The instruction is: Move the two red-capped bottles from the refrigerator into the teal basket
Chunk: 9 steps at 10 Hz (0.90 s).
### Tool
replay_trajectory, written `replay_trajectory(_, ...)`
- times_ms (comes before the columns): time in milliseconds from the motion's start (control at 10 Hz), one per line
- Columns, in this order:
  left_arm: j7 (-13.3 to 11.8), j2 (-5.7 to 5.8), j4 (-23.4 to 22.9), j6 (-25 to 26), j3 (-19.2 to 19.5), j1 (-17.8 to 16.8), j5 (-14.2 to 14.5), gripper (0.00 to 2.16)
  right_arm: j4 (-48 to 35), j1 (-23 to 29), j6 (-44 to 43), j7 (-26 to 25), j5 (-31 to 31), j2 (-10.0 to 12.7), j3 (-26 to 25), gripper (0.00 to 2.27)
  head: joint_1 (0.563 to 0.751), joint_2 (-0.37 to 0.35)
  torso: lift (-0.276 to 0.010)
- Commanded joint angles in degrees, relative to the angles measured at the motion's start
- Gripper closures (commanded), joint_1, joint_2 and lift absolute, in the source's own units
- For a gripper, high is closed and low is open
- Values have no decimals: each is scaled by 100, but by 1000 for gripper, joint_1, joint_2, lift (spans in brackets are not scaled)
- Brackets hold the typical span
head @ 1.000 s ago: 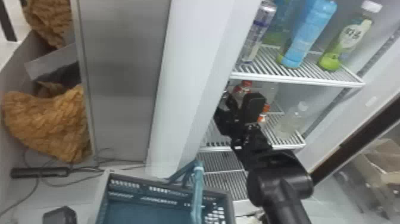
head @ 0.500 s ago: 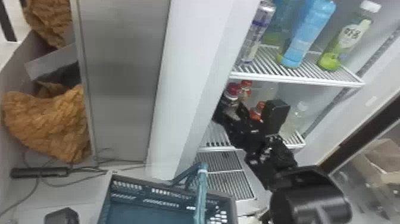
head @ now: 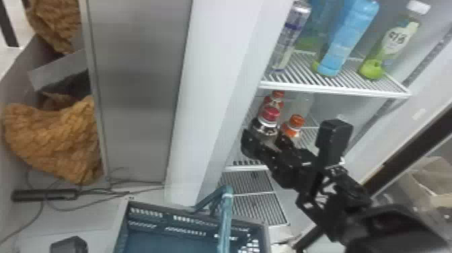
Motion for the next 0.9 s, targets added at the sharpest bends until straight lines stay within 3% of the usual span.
replay_trajectory(0, -1, 0, 0, 0, 3, 5, 0, 1154, -686, 341, 641, 4, -57, 56, -252, 871, 695, -350, -224)
replay_trajectory(400, -1, -8, 0, 0, 26, 33, 0, 1154, -1811, 960, 1724, 4, -388, 179, -480, 871, 695, -350, -224)
replay_trajectory(800, -1, -17, 0, 0, 37, 61, -11, 1154, -3132, 1227, 3622, -14, -640, 170, -515, 871, 695, -350, -224)
